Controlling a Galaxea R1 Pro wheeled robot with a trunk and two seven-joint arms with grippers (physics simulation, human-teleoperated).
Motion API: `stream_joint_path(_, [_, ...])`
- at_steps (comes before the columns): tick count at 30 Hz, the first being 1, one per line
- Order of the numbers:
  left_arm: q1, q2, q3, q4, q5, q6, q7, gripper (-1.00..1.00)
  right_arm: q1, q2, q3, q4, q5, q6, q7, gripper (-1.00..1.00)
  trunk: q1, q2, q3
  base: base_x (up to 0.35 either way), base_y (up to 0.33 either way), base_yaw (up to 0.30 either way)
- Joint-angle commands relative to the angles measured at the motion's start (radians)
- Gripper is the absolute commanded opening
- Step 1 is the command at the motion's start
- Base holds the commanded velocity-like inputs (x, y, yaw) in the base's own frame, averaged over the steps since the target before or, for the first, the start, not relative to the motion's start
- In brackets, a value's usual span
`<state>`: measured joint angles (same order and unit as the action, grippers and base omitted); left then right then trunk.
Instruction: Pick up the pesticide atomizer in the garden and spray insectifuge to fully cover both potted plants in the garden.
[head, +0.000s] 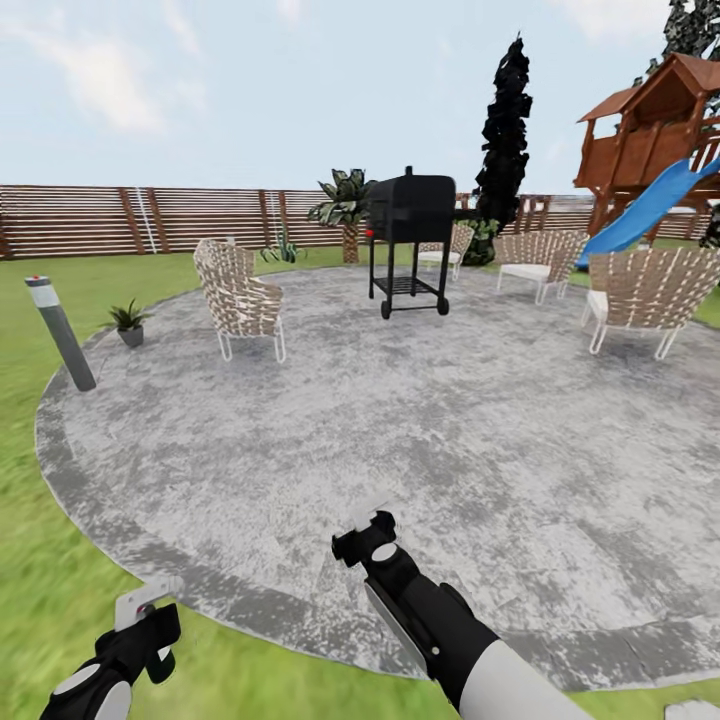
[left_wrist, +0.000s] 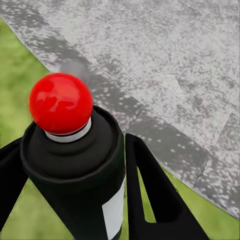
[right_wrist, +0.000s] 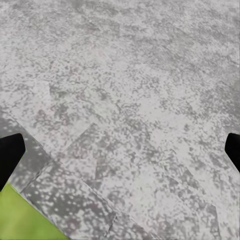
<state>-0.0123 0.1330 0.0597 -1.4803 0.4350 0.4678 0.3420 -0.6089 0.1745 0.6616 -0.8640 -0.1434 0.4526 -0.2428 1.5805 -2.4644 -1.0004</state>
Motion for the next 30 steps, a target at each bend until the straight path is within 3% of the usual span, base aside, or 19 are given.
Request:
stream_joint_path(1, [0.000, 0.000, 0.000, 0.000, 0.000, 0.000, 0.000, -1.00, 0.000, 0.000, 0.011, 0.009, 0.000, -0.002, 0.000, 1.00, 0.000, 0.000, 0.000, 0.284, 0.169, 0.018])
stream_joint_path(3, [0.000, 0.000, -0.001, 0.000, -0.001, -0.001, 0.000, -1.00, 0.000, 0.000, 0.028, 0.016, 0.001, -0.003, 0.000, 1.00, 0.000, 0.000, 0.000, 0.284, 0.169, 0.008])
stream_joint_path(7, [0.000, 0.000, -0.051, 0.001, -0.001, -0.001, 0.002, -1.00, 0.000, 0.000, 0.035, 0.020, 0.001, -0.016, -0.004, 1.00, 0.000, 0.000, 0.000, 0.285, 0.169, 0.001])
stream_joint_path(9, [0.000, 0.000, -0.056, 0.001, 0.002, -0.001, 0.003, -1.00, 0.000, 0.000, 0.038, 0.017, 0.004, -0.025, -0.006, 1.00, 0.000, 0.000, 0.000, 0.285, 0.168, 0.000])
stream_joint_path(13, [0.000, 0.000, -0.058, 0.001, 0.004, -0.001, 0.003, -1.00, 0.000, 0.000, 0.038, 0.014, 0.004, -0.042, -0.006, 1.00, 0.000, 0.000, 0.000, 0.285, 0.171, 0.047])
stream_joint_path(23, [0.000, 0.000, -0.057, 0.002, 0.006, -0.002, 0.002, -1.00, 0.000, 0.000, 0.037, 0.018, 0.003, -0.042, -0.007, 1.00, 0.000, 0.000, 0.000, 0.285, 0.183, 0.241])
stream_joint_path(30, [0.000, 0.000, -0.058, 0.000, 0.005, -0.001, 0.002, -1.00, 0.000, 0.000, 0.033, 0.060, 0.002, -0.044, -0.008, 1.00, 0.000, 0.000, 0.000, 0.285, 0.183, 0.020])
